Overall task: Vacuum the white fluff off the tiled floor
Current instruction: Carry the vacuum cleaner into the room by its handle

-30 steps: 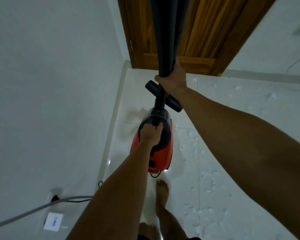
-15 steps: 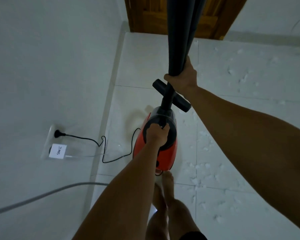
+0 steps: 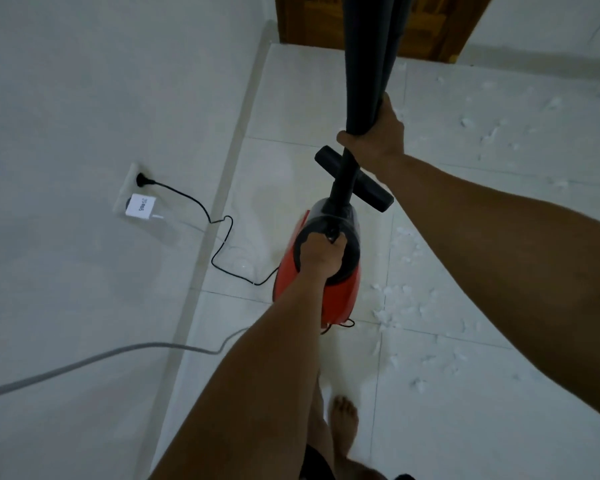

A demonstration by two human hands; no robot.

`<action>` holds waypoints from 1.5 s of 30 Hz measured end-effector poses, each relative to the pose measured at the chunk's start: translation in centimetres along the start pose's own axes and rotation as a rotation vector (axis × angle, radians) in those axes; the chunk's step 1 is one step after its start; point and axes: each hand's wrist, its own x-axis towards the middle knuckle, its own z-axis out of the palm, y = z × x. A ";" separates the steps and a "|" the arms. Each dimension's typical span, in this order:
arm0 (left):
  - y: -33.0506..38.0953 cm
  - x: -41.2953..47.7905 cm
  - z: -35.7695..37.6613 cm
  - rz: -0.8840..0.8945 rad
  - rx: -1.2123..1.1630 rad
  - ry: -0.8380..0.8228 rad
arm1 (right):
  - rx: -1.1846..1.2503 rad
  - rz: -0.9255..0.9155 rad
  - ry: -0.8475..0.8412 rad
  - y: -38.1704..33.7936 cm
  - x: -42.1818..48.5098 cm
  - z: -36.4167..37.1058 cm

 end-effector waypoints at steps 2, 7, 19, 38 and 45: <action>-0.5 -2.5 0.5 0.000 -0.009 0.012 | 0.002 -0.023 -0.007 -0.2 -2.7 -1.4; -2.8 -7.7 3.0 -0.041 -0.036 0.027 | -0.002 -0.038 -0.035 0.0 -8.3 -3.1; -7.8 -14.1 9.7 -0.076 -0.072 -0.052 | -0.096 0.034 -0.028 4.6 -15.9 -5.3; -5.6 -12.7 9.6 0.034 -0.084 -0.034 | -0.057 -0.024 0.133 4.8 -15.1 -8.3; -1.2 -10.8 7.1 0.114 -0.112 0.005 | -0.085 -0.130 0.196 0.5 -11.9 -9.6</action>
